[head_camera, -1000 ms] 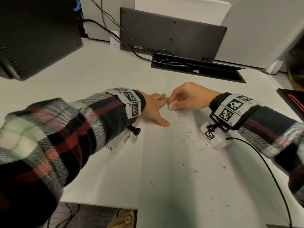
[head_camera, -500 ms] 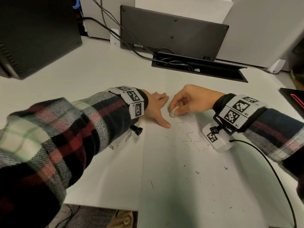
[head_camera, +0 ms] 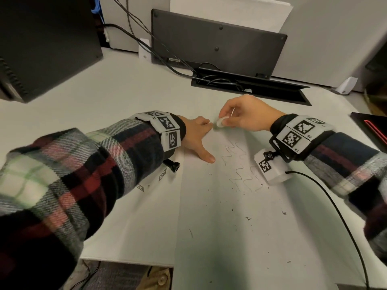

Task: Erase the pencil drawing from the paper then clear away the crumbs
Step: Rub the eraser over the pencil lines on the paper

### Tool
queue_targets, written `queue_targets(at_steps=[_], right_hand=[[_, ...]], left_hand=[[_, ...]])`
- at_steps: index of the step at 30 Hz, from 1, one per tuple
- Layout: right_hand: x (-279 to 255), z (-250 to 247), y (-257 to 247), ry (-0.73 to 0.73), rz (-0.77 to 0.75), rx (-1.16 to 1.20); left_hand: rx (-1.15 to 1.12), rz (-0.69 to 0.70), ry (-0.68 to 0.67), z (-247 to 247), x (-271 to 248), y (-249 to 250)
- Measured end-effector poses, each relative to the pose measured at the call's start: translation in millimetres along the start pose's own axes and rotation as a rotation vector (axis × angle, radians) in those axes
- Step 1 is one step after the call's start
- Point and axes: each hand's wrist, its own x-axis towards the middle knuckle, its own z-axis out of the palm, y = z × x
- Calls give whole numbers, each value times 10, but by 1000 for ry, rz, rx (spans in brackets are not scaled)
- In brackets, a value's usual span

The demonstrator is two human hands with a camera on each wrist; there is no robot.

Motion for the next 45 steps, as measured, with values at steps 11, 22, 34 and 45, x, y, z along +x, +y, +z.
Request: queue_targets(at_steps=[11, 22, 34, 45], right_hand=[[65, 92, -60, -128, 7, 6], [10, 159, -180, -224, -37, -17], [-218, 162, -189, -309, -18, 1], [-48, 195, -239, -180, -71, -34]], left_hand=[[14, -4, -73, 10, -12, -165], [32, -6, -99, -5, -34, -131], [60, -47, -108, -21, -64, -79], [42, -15, -93, -9, -18, -145]])
